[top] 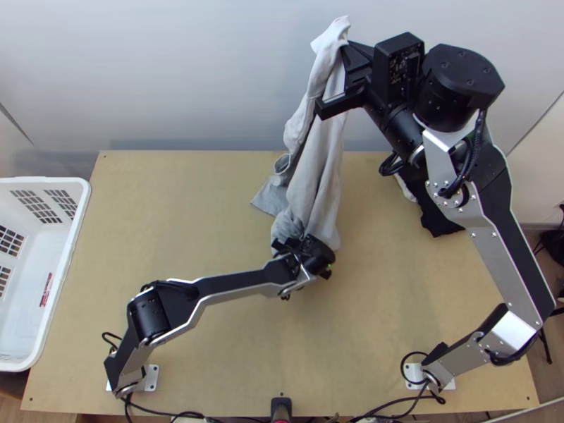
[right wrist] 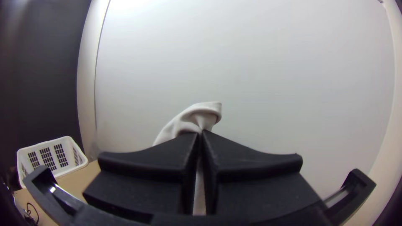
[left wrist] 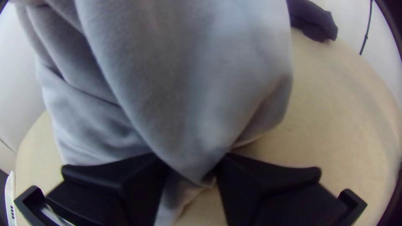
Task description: Fold the t-shirt
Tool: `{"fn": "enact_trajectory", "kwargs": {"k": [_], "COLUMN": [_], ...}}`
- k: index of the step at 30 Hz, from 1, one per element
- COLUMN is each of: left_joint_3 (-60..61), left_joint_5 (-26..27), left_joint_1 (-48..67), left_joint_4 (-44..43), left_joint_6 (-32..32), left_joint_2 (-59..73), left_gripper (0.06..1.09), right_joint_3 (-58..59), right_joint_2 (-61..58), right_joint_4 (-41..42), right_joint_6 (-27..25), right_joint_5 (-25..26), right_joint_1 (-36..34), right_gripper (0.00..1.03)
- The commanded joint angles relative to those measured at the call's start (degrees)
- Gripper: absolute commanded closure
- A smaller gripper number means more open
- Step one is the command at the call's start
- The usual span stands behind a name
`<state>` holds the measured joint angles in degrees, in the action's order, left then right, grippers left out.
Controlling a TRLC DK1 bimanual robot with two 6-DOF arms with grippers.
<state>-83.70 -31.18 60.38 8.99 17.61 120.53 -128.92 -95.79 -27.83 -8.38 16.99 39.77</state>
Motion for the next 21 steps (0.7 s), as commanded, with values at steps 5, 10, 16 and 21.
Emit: {"fn": "enact_trajectory", "kwargs": {"k": [5, 10, 16, 21], "left_joint_3": [2.1, 2.6, 1.0, -7.2], "left_joint_5": [5.1, 8.0, 15.7, 27.4], "left_joint_1": [-5.4, -5.8, -9.8, -22.1], "left_joint_4": [0.8, 8.4, 19.8, 29.9], "left_joint_6": [1.0, 0.9, -0.8, -1.2], "left_joint_2": [-9.3, -20.4, -38.1, -48.1], "left_gripper": [1.05, 1.05, 1.05, 1.05], "right_joint_3": [3.1, 3.2, 3.9, 8.2], "right_joint_2": [1.2, 1.2, 2.4, 5.3], "right_joint_4": [-0.6, -0.6, -2.5, -2.8], "right_joint_6": [0.9, 1.3, 1.0, 0.9], "right_joint_5": [0.0, -0.1, -0.8, -2.1], "right_joint_1": [-1.3, -2.9, -6.1, -8.5], "right_gripper": [1.00, 1.00, 1.00, 1.00]}}
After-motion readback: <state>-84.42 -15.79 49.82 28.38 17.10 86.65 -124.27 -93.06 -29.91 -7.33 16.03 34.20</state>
